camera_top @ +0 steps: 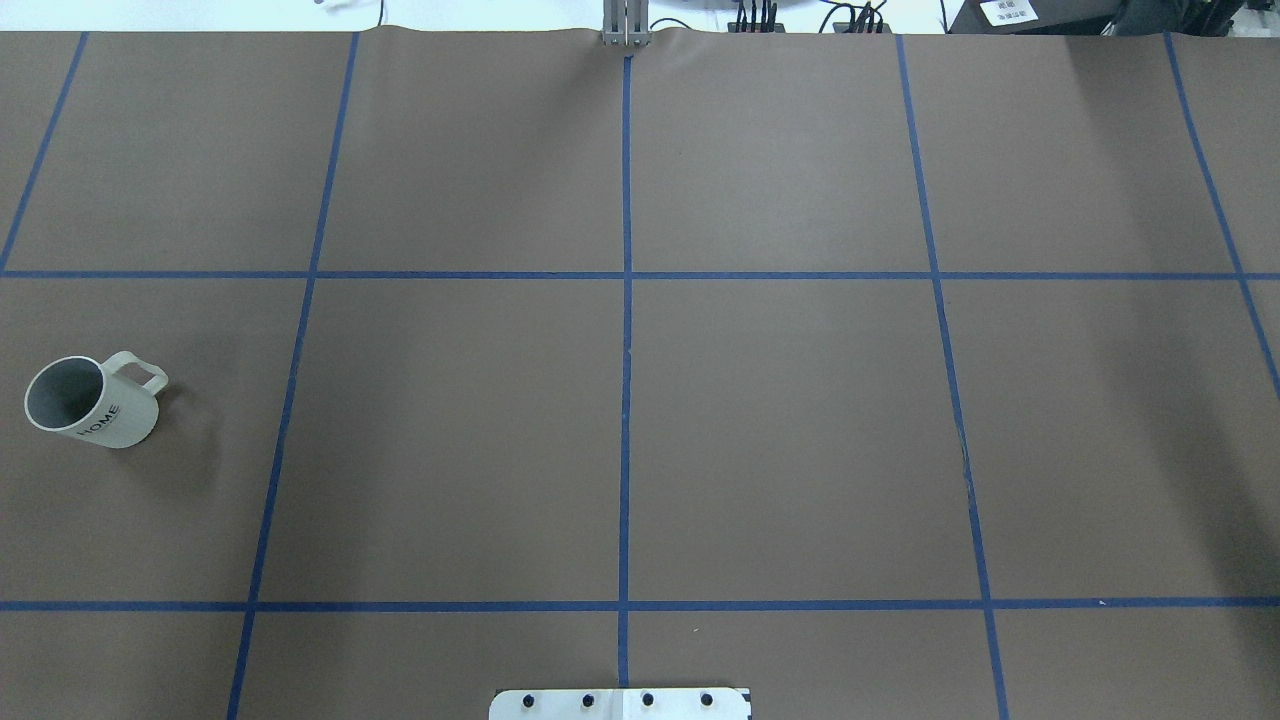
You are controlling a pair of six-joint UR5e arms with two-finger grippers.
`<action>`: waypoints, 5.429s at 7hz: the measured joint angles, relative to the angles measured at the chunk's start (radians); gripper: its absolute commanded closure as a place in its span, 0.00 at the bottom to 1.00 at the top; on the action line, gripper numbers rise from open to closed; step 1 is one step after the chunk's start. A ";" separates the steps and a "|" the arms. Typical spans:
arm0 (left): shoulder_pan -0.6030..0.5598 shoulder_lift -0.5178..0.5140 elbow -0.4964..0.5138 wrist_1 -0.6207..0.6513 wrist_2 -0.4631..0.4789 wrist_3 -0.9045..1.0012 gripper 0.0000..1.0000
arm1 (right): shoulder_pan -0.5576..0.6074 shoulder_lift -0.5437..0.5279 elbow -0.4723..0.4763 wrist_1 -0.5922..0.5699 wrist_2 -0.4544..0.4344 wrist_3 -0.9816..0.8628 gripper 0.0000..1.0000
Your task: Left arm hands cup to right arm to dump lemon
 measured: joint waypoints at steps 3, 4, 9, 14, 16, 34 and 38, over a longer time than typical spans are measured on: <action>0.000 0.002 0.002 -0.001 -0.006 -0.001 0.00 | 0.000 -0.001 0.000 0.000 0.000 0.001 0.00; 0.000 0.002 0.002 -0.002 -0.007 0.000 0.00 | 0.000 -0.001 0.001 0.001 0.000 0.002 0.00; 0.001 0.004 0.005 -0.052 -0.060 -0.020 0.00 | -0.001 0.000 0.004 0.002 0.000 0.003 0.00; 0.058 -0.001 0.012 -0.055 -0.067 -0.040 0.00 | -0.002 -0.002 -0.001 0.058 0.000 0.007 0.00; 0.117 -0.032 0.041 -0.058 -0.063 -0.039 0.00 | -0.003 -0.003 -0.006 0.066 0.012 0.007 0.00; 0.464 -0.294 0.323 -0.267 -0.032 -0.456 1.00 | -0.010 0.003 -0.027 0.110 0.076 0.008 0.00; 0.489 -0.455 0.234 -0.215 -0.133 -0.882 1.00 | -0.135 0.038 -0.030 0.346 0.095 0.117 0.02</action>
